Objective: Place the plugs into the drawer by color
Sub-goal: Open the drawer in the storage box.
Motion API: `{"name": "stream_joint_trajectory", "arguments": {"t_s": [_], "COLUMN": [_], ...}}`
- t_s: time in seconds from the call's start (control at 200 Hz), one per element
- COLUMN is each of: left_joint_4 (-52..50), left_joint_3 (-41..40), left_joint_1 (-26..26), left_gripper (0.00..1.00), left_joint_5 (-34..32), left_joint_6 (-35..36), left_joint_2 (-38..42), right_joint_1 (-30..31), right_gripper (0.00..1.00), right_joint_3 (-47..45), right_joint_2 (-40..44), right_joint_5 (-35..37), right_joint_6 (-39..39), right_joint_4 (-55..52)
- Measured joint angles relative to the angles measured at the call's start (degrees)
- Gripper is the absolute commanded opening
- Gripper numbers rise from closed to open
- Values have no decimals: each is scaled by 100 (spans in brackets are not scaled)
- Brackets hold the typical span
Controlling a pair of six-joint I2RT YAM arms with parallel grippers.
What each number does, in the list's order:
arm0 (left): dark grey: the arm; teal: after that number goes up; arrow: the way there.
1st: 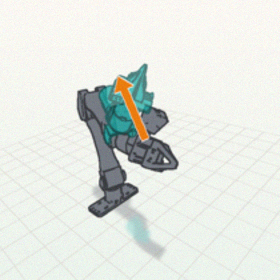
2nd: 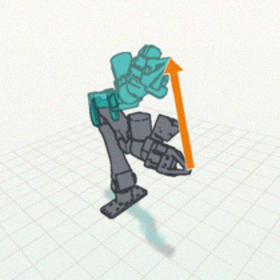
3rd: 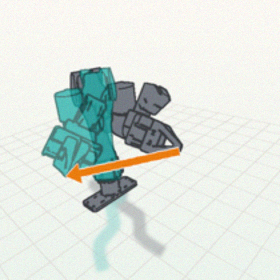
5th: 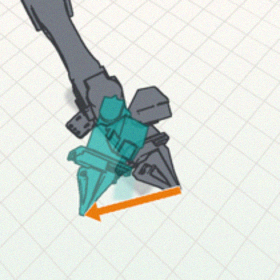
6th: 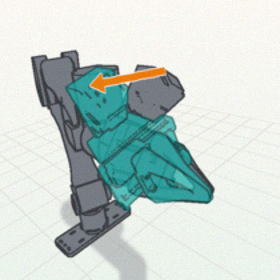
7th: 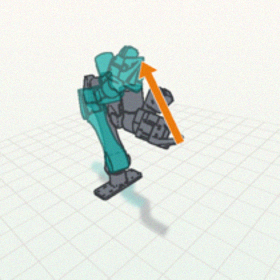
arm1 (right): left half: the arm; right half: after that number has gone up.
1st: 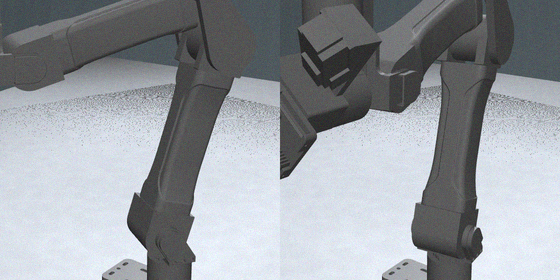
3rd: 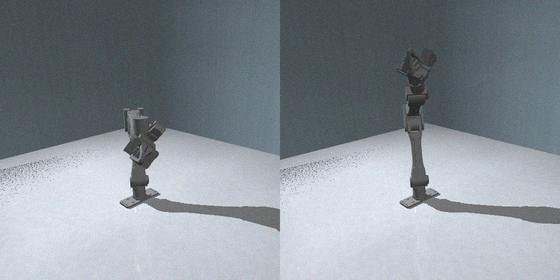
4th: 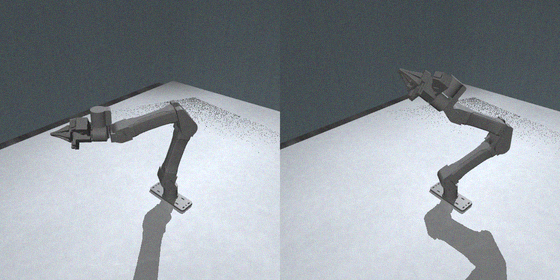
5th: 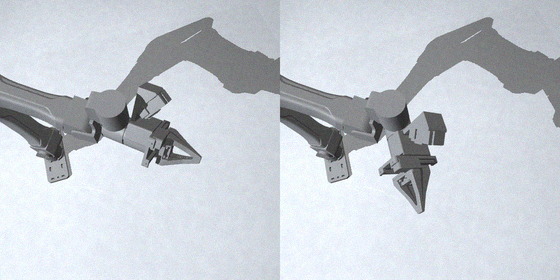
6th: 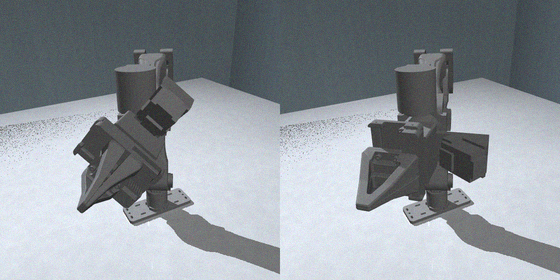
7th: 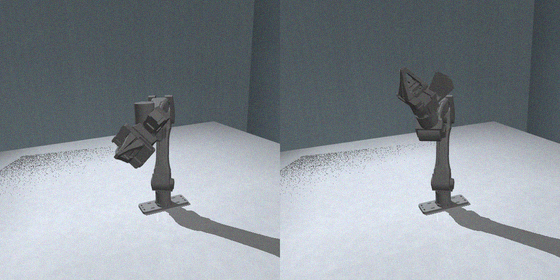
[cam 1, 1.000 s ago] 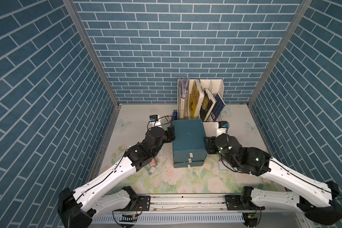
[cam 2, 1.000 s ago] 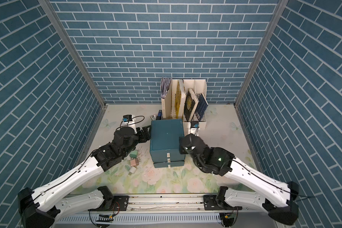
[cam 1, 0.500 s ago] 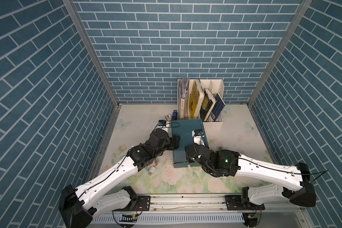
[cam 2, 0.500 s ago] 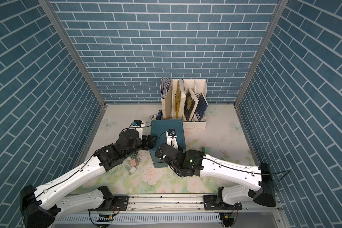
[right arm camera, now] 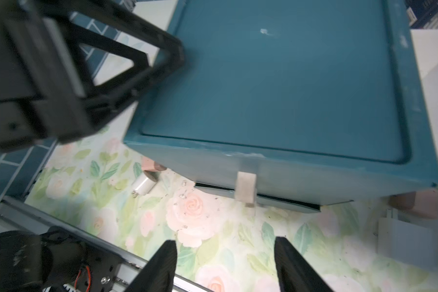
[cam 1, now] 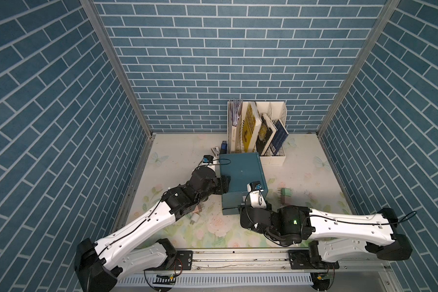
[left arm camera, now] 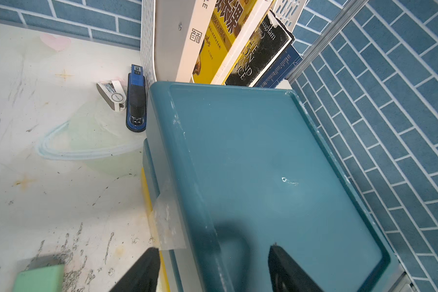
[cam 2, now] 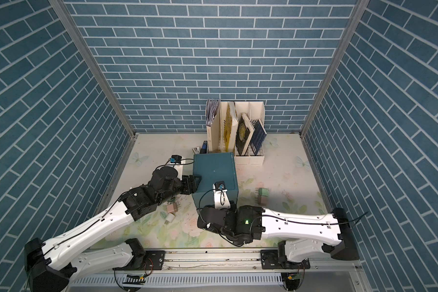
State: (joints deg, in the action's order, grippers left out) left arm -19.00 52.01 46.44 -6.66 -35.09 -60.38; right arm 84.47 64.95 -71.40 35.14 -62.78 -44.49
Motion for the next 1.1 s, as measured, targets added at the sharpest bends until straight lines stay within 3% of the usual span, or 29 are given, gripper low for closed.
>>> {"name": "stream_joint_trajectory", "arguments": {"t_s": [0.29,0.49,0.64,0.845,1.1], "left_joint_4": [-118,-181,-168,-125,146], "left_joint_3": [0,-55,-57,-57,-61], "left_joint_1": [114,149,155,157,160], "left_gripper": [72,70,68,63,57], "left_joint_5": [15,-13,-125,-271,-444], "left_joint_6": [13,7,2,-4,-37], "left_joint_2": [4,4,0,-28,-201], "right_joint_1": [-1045,-1115,-1121,-931,-26], "right_gripper": [56,30,0,0,0], "right_joint_3": [-621,-625,-643,-706,-964], "right_joint_2": [101,66,4,7,138], "right_joint_5": [-809,-1043,-1121,-970,-354], "right_joint_6": [245,439,505,516,433], "right_joint_4": [918,1239,1390,1471,1473]}}
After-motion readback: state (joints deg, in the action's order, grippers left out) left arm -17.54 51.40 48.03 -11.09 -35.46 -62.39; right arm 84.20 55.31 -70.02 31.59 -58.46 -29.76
